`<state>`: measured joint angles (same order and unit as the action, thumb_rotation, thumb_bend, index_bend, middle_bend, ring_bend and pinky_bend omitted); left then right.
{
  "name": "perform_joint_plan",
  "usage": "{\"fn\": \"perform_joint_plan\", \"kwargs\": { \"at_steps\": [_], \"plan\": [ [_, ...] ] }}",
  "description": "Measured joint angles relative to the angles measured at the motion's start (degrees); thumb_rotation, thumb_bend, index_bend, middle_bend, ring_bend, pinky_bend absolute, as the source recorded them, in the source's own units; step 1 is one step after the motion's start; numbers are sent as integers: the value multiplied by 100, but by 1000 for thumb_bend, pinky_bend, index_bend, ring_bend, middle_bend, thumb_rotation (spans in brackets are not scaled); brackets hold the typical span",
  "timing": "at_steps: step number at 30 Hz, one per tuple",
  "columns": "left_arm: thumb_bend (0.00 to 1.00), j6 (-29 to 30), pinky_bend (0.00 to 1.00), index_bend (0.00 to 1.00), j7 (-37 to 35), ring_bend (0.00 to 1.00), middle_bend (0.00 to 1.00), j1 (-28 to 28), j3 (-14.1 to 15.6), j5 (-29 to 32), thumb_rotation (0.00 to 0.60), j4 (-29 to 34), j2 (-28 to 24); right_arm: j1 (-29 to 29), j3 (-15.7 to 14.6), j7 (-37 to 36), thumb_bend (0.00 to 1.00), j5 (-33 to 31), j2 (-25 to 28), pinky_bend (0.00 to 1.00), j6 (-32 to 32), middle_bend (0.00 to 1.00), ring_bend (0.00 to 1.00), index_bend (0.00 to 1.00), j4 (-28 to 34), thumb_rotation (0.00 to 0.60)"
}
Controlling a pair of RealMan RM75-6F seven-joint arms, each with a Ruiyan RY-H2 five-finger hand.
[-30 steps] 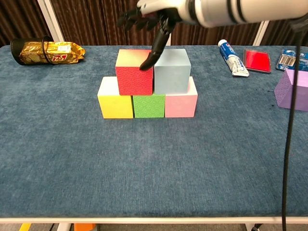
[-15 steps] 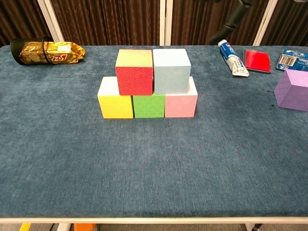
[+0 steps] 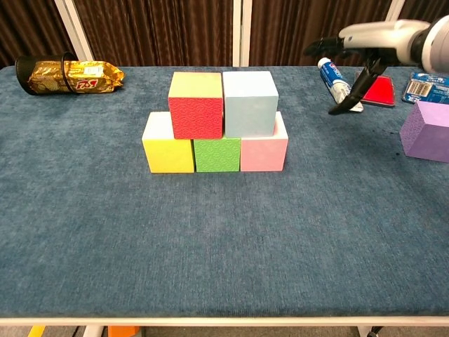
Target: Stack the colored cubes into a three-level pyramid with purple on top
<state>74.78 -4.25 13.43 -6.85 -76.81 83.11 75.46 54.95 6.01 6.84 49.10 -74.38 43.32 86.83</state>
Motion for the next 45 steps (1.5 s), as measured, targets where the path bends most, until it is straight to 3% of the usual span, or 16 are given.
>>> {"fn": "perform_joint_plan", "kwargs": {
  "at_steps": [23, 45],
  "plan": [
    [217, 31, 38, 84, -160, 28, 138, -38, -9, 16, 600, -99, -8, -85, 645, -263, 55, 547, -1164, 0, 381, 0, 0, 0, -501, 600],
    [217, 3, 38, 84, -157, 28, 138, -12, -21, 13, 600, -35, -42, -112, 745, 118, 60, 340, -972, 0, 287, 0, 0, 0, -286, 600]
  ]
}}
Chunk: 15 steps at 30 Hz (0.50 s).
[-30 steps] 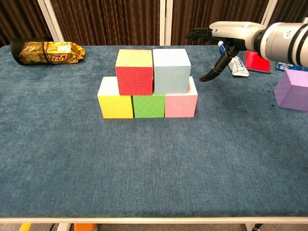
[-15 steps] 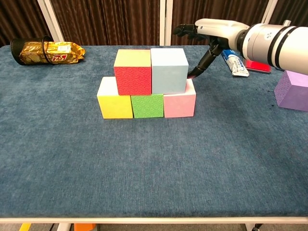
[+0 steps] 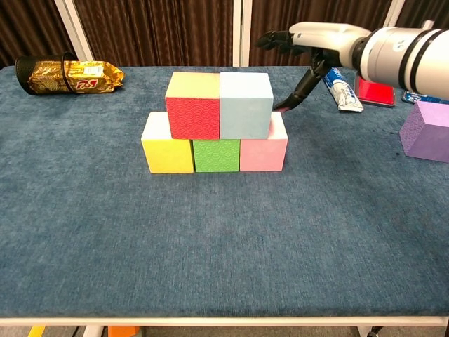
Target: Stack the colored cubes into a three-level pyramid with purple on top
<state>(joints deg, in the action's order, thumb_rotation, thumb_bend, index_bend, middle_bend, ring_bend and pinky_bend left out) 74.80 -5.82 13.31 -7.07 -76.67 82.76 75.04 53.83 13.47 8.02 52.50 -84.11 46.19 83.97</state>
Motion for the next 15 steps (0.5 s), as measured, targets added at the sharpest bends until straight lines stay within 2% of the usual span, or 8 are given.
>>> {"fn": "perform_joint_plan", "kwargs": {
  "at_steps": [7, 15],
  "plan": [
    [217, -14, 38, 84, 15, 27, 139, 9, -2, 18, 600, -6, 20, -90, -30, 62, 66, -99, 148, 0, -6, 0, 0, 0, 20, 600],
    [217, -22, 38, 84, 38, 28, 139, 1, 20, 21, 600, -22, 36, -98, -131, 208, 80, -232, 49, 0, -102, 0, 0, 0, -122, 600]
  ]
}}
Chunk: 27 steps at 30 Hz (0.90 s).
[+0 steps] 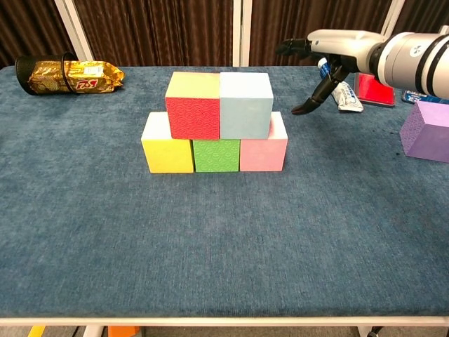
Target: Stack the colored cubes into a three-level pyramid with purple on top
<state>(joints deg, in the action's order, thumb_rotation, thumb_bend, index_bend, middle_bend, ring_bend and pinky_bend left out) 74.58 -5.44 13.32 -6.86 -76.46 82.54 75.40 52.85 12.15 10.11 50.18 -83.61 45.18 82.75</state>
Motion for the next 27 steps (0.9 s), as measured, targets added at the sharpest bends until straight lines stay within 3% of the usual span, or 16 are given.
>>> {"fn": "perform_joint_plan", "kwargs": {
  "at_steps": [27],
  "plan": [
    [216, -68, 38, 84, 23, 28, 139, 62, -26, 44, 600, -177, 133, 51, -89, 110, 101, -142, -508, 0, -291, 0, 0, 0, -686, 600]
  ]
}}
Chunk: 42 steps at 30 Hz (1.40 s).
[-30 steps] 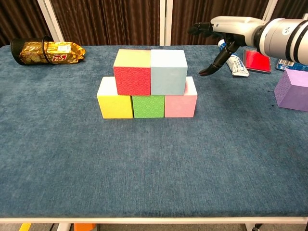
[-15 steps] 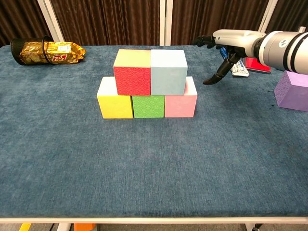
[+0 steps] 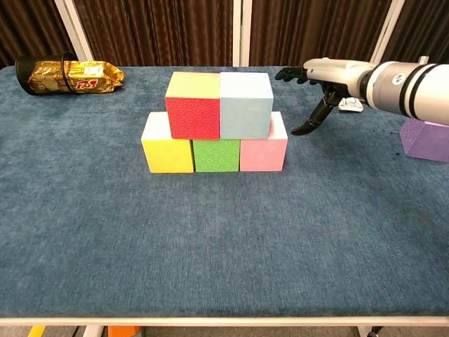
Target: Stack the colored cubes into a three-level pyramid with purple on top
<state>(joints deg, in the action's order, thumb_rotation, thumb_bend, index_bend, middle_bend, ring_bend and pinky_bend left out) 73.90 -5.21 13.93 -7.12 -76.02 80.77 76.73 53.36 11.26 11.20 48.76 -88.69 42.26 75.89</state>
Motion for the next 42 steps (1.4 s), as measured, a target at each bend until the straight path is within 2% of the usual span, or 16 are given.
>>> {"fn": "perform_joint_plan", "kwargs": {
  "at_steps": [32, 42],
  "plan": [
    [217, -53, 38, 84, 34, 28, 138, 23, 1, 34, 600, -22, 6, 35, 139, -293, 101, 272, -256, 0, -207, 0, 0, 0, -300, 600],
    [217, -68, 38, 84, 36, 27, 139, 24, 9, 36, 600, -4, 7, 4, 141, -239, 101, 267, -93, 0, -183, 0, 0, 0, -194, 600]
  ]
}}
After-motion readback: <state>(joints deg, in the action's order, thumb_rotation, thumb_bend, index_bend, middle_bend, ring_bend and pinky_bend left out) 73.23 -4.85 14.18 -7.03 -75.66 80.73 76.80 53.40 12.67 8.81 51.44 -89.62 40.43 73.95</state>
